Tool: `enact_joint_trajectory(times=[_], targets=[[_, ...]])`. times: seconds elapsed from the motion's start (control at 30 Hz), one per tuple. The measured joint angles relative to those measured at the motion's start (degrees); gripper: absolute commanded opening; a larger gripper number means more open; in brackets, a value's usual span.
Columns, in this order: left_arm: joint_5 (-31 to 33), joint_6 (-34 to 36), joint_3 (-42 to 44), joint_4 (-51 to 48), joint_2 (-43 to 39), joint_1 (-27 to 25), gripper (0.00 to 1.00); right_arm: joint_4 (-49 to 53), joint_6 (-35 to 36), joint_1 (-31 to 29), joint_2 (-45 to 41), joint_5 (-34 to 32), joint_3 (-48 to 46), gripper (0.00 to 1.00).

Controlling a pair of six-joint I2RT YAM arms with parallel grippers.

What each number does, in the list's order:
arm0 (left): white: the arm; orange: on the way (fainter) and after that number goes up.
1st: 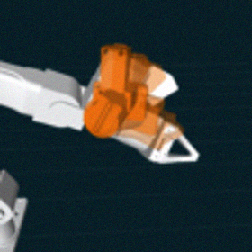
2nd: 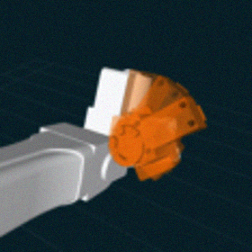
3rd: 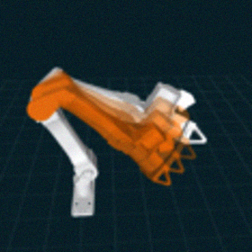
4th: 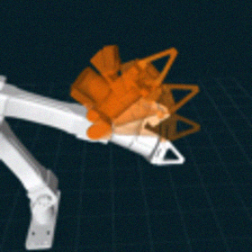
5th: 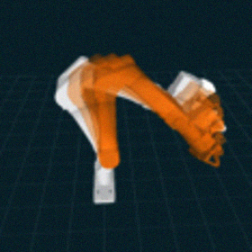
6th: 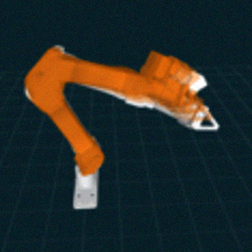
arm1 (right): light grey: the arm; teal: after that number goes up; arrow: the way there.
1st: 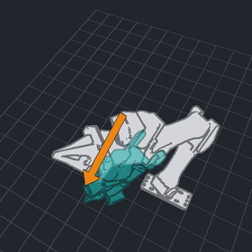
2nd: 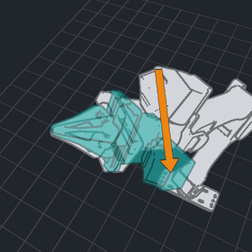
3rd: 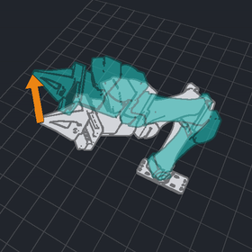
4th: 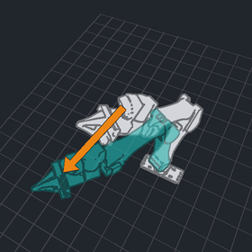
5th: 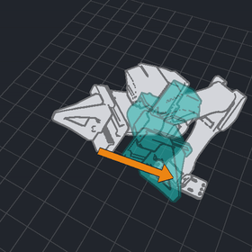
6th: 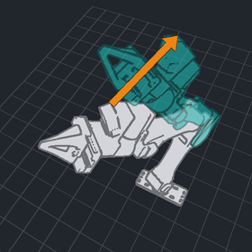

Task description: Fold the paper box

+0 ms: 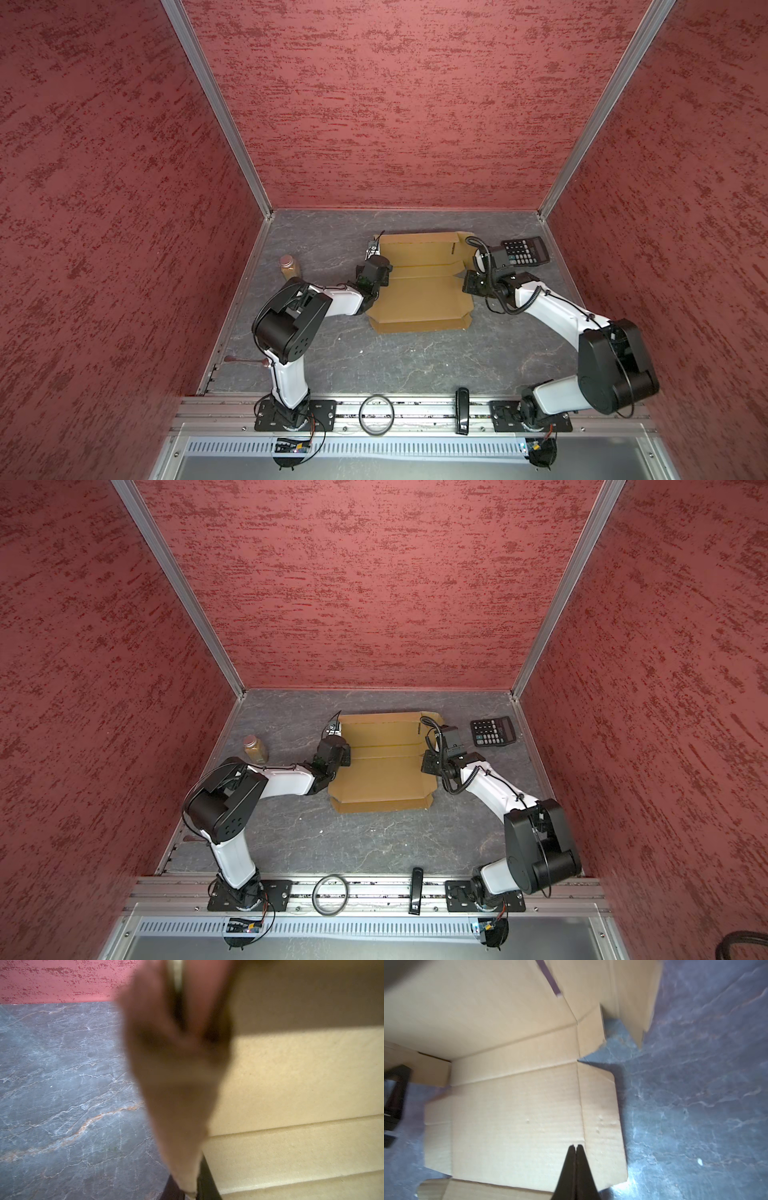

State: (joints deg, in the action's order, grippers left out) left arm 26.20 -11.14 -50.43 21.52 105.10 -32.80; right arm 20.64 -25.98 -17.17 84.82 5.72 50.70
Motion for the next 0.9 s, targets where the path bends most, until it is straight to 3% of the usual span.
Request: enact_joint_trajectory(times=[0.37, 0.77, 0.9], targets=[[0.0, 0.02, 0.02, 0.0, 0.0, 0.0, 0.11, 0.11, -0.9, 0.0, 10.19, -2.29, -0.09, 0.01], [0.31, -0.09, 0.31, 0.35, 0.0, 0.0, 0.11, -1.75, -1.68, 0.0, 11.47, -2.58, -0.07, 0.01], [0.66, -0.2, 0.35, 0.35, 0.0, 0.0, 0.12, -1.95, -1.7, 0.0, 11.32, -2.64, -0.07, 0.15]])
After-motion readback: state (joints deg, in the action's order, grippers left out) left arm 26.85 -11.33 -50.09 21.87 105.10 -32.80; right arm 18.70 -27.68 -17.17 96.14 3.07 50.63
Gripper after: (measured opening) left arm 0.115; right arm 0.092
